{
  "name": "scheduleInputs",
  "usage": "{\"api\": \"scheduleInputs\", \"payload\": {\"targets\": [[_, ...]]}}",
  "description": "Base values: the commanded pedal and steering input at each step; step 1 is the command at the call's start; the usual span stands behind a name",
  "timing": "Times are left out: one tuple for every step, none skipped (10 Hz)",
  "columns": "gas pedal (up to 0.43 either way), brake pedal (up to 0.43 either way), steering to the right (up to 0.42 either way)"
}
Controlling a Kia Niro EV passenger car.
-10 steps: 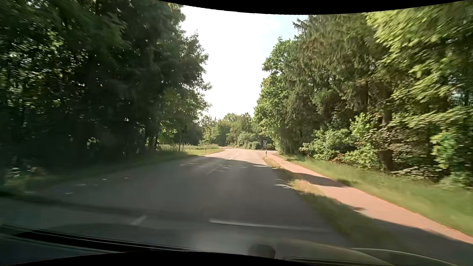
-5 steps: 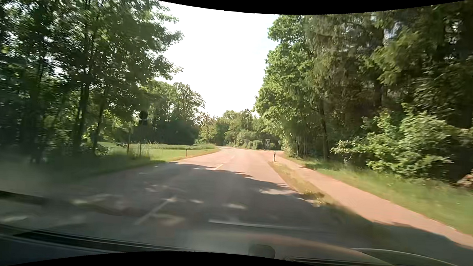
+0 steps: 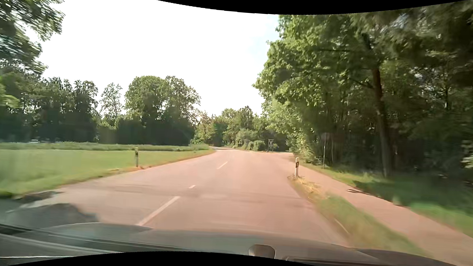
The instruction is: Follow the waypoints while adhering to traffic rules and regulations
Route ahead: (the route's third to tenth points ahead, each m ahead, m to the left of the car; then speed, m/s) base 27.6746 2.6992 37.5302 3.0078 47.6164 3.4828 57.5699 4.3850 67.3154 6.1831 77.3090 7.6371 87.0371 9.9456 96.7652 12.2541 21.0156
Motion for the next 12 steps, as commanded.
{"api": "scheduleInputs", "payload": {"targets": [[0.098, 0.006, -0.002], [0.098, 0.006, -0.002], [0.098, 0.006, -0.002], [0.087, 0.006, -0.003], [0.087, 0.006, -0.003], [0.079, 0.006, -0.004], [0.0, 0.006, -0.004], [0.0, 0.006, -0.004], [0.0, 0.006, -0.005], [0.0, 0.006, -0.006], [0.0, 0.006, -0.008], [0.0, 0.006, -0.009]]}}
